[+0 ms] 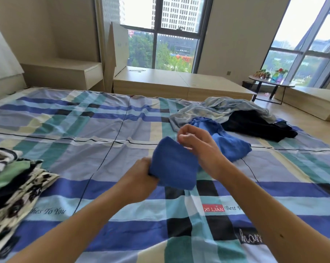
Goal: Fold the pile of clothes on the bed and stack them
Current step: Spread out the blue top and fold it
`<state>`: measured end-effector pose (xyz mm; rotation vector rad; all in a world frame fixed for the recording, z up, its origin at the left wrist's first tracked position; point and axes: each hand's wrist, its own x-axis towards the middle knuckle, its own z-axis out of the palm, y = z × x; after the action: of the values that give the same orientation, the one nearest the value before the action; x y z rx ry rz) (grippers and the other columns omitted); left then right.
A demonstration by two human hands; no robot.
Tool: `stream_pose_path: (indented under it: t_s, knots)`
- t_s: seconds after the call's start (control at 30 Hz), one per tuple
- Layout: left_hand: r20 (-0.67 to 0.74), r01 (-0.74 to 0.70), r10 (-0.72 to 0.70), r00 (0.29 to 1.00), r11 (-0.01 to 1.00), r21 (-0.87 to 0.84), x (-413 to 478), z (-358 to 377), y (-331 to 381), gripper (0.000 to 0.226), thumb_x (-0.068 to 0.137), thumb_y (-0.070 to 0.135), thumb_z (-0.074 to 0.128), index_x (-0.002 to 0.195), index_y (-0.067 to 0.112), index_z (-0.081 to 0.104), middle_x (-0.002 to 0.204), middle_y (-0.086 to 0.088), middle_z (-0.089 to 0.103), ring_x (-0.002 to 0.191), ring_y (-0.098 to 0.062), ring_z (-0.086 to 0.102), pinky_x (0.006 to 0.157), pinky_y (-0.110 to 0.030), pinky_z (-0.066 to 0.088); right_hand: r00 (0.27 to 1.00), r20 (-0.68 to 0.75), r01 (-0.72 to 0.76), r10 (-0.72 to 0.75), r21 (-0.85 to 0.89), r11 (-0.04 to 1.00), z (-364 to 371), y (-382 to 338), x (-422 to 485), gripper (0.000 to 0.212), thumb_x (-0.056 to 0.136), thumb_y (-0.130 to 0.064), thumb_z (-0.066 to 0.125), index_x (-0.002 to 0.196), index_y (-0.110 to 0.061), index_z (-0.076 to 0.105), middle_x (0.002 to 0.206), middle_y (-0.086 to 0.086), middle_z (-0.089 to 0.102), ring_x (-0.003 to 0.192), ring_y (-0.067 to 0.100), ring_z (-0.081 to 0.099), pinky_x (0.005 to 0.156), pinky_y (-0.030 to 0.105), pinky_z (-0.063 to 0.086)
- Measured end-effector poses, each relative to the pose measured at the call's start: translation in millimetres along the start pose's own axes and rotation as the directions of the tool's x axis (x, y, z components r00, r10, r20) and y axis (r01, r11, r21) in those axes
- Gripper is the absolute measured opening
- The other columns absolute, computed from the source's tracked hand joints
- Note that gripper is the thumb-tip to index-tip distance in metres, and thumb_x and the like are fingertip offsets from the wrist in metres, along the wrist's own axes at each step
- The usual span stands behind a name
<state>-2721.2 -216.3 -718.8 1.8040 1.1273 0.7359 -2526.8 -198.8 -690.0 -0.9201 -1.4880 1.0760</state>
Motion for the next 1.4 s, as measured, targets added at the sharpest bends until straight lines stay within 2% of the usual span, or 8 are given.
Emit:
stream_pose_path:
  t_s: [0.1, 0.2, 0.33, 0.57, 0.83, 1.0, 1.17, 1.4]
  knots:
    - [0.059, 0.062, -0.048, 0.997, 0.961, -0.270, -9.2, -14.3, 16.8, 0.016, 0.056, 0.007, 0.037, 0.060, 0.011, 0.052, 0.041, 0.007, 0.046, 0.039, 0.001, 0.039, 0.044, -0.015, 0.031, 0.995, -0.086, -0.081, 0.048, -0.440, 0.894, -32.4, 44.3, -7.0, 0.033, 0.077, -0.001, 0.058, 0.108, -0.011, 0.059, 0.099, -0.001, 0.067, 0.088, 0.001, 0.061, 0.080, 0.021, 0.047]
    - [0.230, 0.227, -0.160, 0.960, 0.925, -0.306, -18.8, -37.8, 15.4, 0.028, 0.062, 0.005, 0.067, 0.037, 0.009, 0.057, 0.038, 0.006, 0.046, 0.036, 0.003, 0.040, 0.049, -0.014, 0.034, 0.911, 0.002, -0.201, 0.413, -0.871, 0.448, -68.8, 95.0, -24.9, 0.092, 0.067, -0.024, 0.069, 0.151, -0.025, 0.033, 0.159, 0.004, 0.028, 0.149, 0.021, 0.024, 0.120, 0.045, 0.024]
    - [0.318, 0.216, -0.261, 0.911, 0.961, 0.172, -21.7, -84.7, -6.0, 0.020, 0.078, 0.025, 0.054, 0.089, 0.016, 0.069, 0.092, -0.022, 0.069, 0.078, -0.020, 0.059, 0.072, -0.042, 0.050, 0.845, -0.297, -0.352, 0.445, -0.935, 0.043, -81.7, 121.6, -35.9, 0.043, 0.086, -0.029, 0.062, 0.128, -0.032, 0.052, 0.153, 0.004, 0.037, 0.147, 0.028, 0.027, 0.118, 0.063, 0.014]
    - [0.245, 0.023, -0.485, 0.840, 0.482, 0.876, -19.3, -80.7, -30.1, 0.060, 0.086, 0.020, 0.057, 0.142, 0.026, 0.037, 0.141, 0.002, 0.050, 0.126, -0.018, 0.050, 0.104, -0.032, 0.042, 0.895, -0.142, -0.316, 0.422, -0.870, 0.377, -42.8, 88.5, -26.3, 0.018, 0.071, -0.021, 0.038, 0.083, -0.026, 0.051, 0.099, 0.009, 0.068, 0.095, 0.034, 0.063, 0.077, 0.040, 0.048]
    - [0.330, -0.134, -0.059, 0.942, 0.837, 0.531, -16.4, -14.2, -33.5, 0.128, 0.071, 0.056, 0.079, 0.158, 0.030, -0.010, 0.162, 0.015, 0.018, 0.146, -0.004, 0.024, 0.116, -0.020, 0.025, 0.793, 0.408, -0.279, 0.453, -0.417, 0.865, 26.8, 45.7, -30.5, 0.030, 0.086, -0.004, 0.061, 0.115, 0.002, 0.059, 0.114, 0.024, 0.067, 0.108, 0.030, 0.065, 0.095, 0.051, 0.049]
    - [0.289, -0.218, 0.034, 0.957, 0.744, 0.632, -3.7, -8.7, -51.1, 0.040, 0.083, 0.029, 0.063, 0.117, 0.043, 0.048, 0.116, 0.010, 0.062, 0.108, -0.021, 0.059, 0.089, -0.041, 0.049, 0.827, 0.367, -0.203, 0.426, -0.511, 0.835, 4.1, 56.5, -25.4, 0.025, 0.081, -0.012, 0.069, 0.106, -0.012, 0.071, 0.104, 0.016, 0.073, 0.097, 0.026, 0.068, 0.093, 0.043, 0.052]
    - [0.376, -0.237, 0.023, 0.926, 0.810, 0.536, -2.1, -34.4, -46.2, 0.035, 0.061, 0.008, 0.038, 0.080, 0.032, 0.055, 0.088, 0.007, 0.060, 0.087, -0.015, 0.056, 0.080, -0.036, 0.048, 0.928, 0.120, -0.119, 0.353, -0.803, 0.584, -40.8, 84.8, -29.6, 0.043, 0.080, -0.002, 0.056, 0.112, -0.029, 0.065, 0.128, 0.003, 0.057, 0.119, 0.016, 0.055, 0.104, 0.033, 0.041]
    - [-0.264, 0.089, 0.154, 0.952, 0.685, 0.723, 12.1, -76.1, -67.9, 0.034, 0.066, 0.009, 0.052, 0.085, 0.035, 0.063, 0.101, 0.005, 0.059, 0.101, -0.031, 0.057, 0.085, -0.044, 0.045, 0.882, 0.264, 0.078, 0.390, -0.898, 0.433, -37.9, 101.8, -38.4, 0.039, 0.085, -0.023, 0.075, 0.122, -0.015, 0.065, 0.132, 0.001, 0.060, 0.122, 0.019, 0.054, 0.108, 0.033, 0.038]
